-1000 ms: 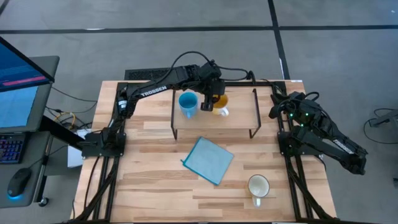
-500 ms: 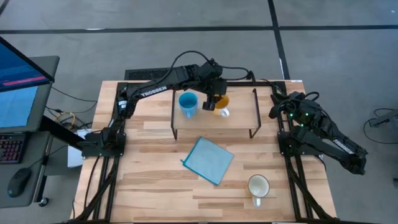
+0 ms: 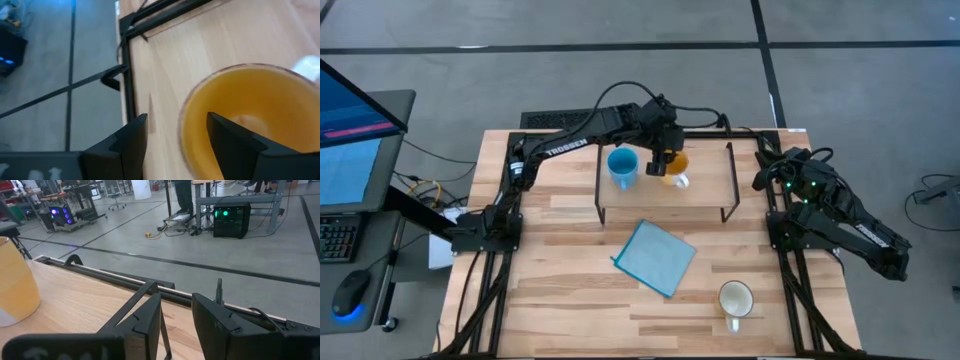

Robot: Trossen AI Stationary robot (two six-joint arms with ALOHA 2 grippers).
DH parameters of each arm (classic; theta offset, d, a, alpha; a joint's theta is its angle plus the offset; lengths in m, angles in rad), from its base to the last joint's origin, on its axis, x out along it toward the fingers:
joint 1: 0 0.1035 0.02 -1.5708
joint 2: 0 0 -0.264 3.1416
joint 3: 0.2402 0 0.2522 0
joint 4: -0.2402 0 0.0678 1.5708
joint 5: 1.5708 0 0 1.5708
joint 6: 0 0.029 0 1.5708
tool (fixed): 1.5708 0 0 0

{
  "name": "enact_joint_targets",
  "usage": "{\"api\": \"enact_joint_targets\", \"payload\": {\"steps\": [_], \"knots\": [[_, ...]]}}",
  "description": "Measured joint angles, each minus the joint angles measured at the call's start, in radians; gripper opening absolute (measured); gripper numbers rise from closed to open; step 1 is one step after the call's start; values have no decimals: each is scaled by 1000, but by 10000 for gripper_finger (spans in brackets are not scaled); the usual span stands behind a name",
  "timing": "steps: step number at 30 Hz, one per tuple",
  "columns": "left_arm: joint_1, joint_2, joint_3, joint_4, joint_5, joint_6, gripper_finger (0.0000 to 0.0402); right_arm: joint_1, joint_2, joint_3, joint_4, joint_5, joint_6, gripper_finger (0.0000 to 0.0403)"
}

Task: Stack small to large cups/mugs on shelf
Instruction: Put the yellow mug on the shelf

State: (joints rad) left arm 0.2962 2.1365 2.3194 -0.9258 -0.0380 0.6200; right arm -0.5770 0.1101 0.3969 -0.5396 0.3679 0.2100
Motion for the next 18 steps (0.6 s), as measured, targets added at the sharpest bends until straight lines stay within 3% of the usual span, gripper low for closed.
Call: {"api": "enact_joint_targets", "payload": {"steps": [10, 18], "knots": [[2, -73, 35, 19, -23, -83, 194, 1, 0, 0, 11, -9, 0, 134], [61, -223, 35, 42, 32, -349, 194, 1, 2, 0, 214, -201, -12, 133]]}}
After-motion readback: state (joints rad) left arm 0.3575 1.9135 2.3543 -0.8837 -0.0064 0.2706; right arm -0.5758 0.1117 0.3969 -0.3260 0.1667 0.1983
